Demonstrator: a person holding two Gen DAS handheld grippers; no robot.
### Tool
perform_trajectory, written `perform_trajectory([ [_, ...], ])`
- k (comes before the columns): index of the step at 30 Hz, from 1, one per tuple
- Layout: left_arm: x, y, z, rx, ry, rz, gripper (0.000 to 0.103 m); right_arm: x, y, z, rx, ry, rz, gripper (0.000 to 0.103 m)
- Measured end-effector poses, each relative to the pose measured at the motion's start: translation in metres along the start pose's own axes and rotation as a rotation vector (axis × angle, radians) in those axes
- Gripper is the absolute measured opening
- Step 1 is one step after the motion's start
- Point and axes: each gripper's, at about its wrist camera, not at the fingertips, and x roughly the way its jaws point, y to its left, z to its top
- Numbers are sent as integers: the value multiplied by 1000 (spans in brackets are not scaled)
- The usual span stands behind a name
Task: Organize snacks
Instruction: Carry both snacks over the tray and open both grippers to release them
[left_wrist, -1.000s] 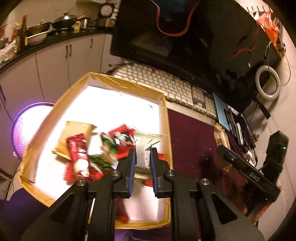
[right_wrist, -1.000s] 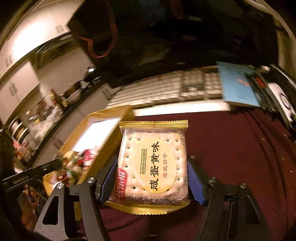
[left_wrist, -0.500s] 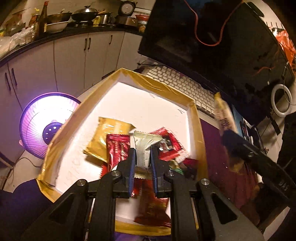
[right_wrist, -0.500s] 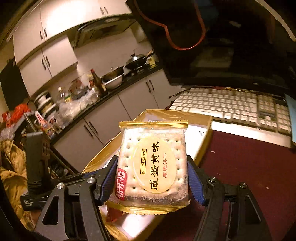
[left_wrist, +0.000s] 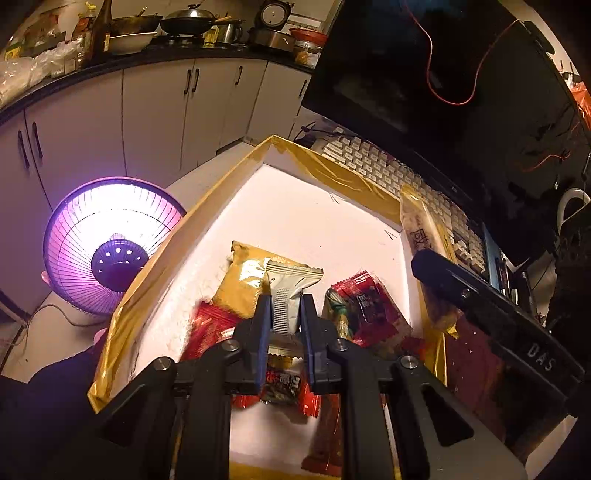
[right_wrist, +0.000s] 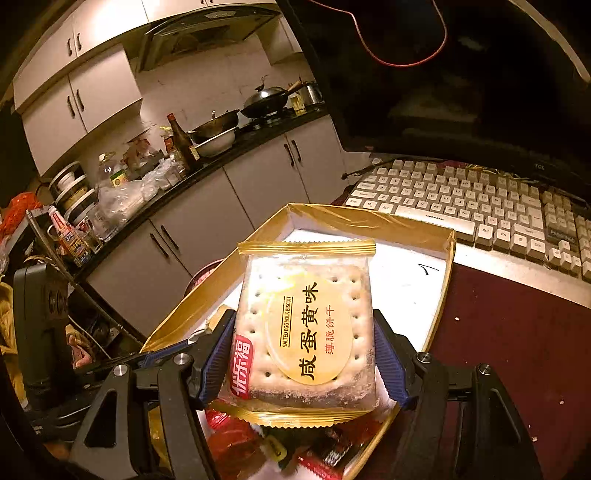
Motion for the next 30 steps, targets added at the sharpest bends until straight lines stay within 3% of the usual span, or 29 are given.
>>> perform_trajectory([
  [15,-8,2,19,-2,-27,-37,13,-1,-21,11,71,-31,-19,70],
  [20,22,-10,26,44,38,-1,14,19,-25,10,79,39,-44,71],
  [27,27,-19,23,85,46,22,17,48,-16,0,17,139,-117,72],
  [30,32,-22,26,103,52,26,18,49,-17,-2,18,137,-116,71],
])
